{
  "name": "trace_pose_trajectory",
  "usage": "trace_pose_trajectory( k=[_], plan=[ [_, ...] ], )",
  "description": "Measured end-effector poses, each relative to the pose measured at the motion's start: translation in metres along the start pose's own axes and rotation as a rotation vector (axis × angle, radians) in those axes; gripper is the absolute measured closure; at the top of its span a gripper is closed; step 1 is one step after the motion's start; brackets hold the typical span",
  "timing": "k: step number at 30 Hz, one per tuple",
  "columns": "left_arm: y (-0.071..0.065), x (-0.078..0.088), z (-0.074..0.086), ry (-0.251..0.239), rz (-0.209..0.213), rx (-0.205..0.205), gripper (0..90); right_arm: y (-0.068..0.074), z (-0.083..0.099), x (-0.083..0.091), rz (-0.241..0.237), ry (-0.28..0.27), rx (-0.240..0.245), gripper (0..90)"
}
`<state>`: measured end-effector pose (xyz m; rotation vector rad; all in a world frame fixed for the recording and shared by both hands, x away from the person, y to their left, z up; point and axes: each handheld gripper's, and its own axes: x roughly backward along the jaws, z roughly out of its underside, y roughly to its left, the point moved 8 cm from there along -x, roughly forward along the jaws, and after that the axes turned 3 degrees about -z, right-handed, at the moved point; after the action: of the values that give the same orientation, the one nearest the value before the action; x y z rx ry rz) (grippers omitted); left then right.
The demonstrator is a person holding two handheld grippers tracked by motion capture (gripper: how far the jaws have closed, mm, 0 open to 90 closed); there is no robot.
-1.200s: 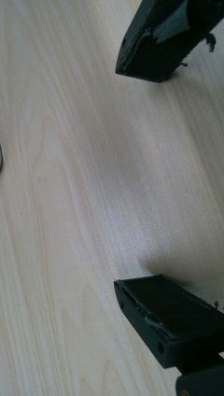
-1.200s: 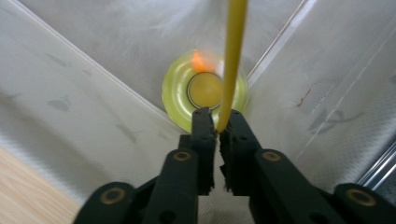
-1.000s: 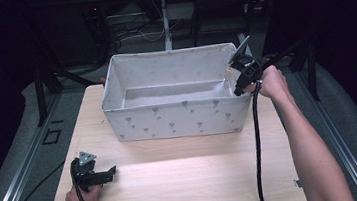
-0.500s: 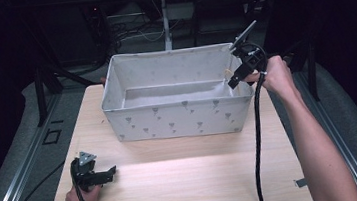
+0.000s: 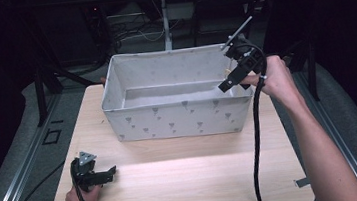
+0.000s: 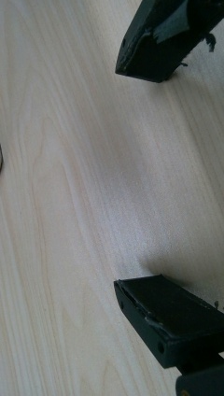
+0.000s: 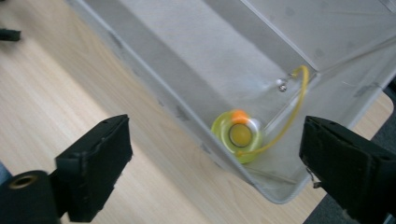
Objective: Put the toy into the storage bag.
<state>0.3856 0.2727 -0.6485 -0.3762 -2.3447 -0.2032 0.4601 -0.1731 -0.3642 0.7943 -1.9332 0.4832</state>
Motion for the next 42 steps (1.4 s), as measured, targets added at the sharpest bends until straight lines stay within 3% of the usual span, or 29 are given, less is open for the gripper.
trace_pose_trajectory(
  k=[12,19,25,36,42],
  plan=[
    [0.000,0.000,0.000,0.000,0.001,0.001,0.6,0.053,0.010,-0.013,-0.058,-0.018,0.121,0.0],
    [0.000,0.000,0.000,0.001,0.002,0.000,0.6,0.082,0.029,-0.036,-0.104,-0.025,0.161,0.0],
    [0.000,0.000,0.000,0.001,0.002,0.000,0.6,0.102,0.050,-0.065,-0.140,0.006,0.185,0.0],
    [0.000,0.000,0.000,0.001,0.002,-0.001,0.6,0.112,0.089,-0.112,-0.181,0.109,0.206,0.9],
    [0.000,0.000,0.000,0.001,0.002,0.000,0.6,0.115,0.098,-0.127,-0.206,0.121,0.195,2.0]
  ],
)
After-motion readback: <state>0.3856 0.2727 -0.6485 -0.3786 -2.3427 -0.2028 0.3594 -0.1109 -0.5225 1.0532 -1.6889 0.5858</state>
